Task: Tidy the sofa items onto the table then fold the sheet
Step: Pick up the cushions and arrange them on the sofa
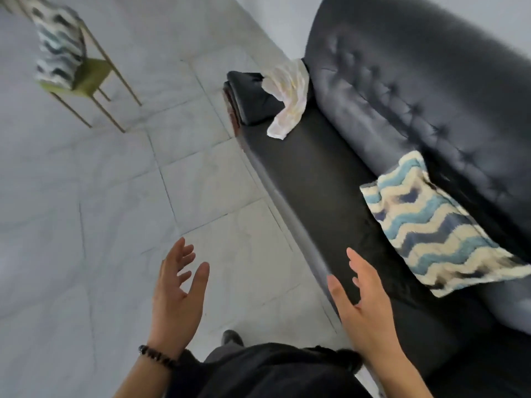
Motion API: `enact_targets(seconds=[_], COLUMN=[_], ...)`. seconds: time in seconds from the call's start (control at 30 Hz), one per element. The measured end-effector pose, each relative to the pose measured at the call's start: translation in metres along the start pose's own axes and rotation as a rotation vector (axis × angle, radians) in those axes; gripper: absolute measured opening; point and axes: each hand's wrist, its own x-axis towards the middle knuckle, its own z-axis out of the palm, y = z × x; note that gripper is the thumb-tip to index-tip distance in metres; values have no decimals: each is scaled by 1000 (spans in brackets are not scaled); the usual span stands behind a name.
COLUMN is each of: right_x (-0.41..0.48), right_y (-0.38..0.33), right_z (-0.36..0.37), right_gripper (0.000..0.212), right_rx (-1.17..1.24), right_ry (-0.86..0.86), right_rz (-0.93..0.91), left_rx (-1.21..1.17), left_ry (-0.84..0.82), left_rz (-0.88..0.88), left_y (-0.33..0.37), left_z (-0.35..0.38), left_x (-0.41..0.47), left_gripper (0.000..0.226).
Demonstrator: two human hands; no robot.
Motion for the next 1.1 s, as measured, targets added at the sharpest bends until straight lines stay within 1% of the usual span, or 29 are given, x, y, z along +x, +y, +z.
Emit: enact_targets(seconds=[0.2,0.27,0.33,0.47,0.57,0.77,0.87,1.1], right_x=[36,42,50,73,102,201,260,385], right_y=[-129,-169,-204,-255,-274,-317,-366,-506], right_z=[158,198,232,291,342,470,529,644], right_gripper=[62,61,61,53,56,58,55,53], right_rx=[-95,-106,-88,-58,-48,-32,-13,-26], right_ry=[-235,-331,-382,-429,-442,-417,-424,-514], right_rz=[-241,-298,-351,-329,-315,-287,-281,-414], left_rx=[-129,-151,-156,-136,-102,-60,-45,-49], left_ry=[283,341,382,421,425,354,342,427], left_rz=[-130,-166,-185,-196,-202,-240,-243,-207], left_y=[-80,-95,-108,-131,-151,-189,-186,-172], left_z=[-143,-183,-218,-264,-285,-327,-366,-459], left_x=[43,54,71,120,173,327,410,580], left_gripper=[51,50,49,50,50,49,49,48])
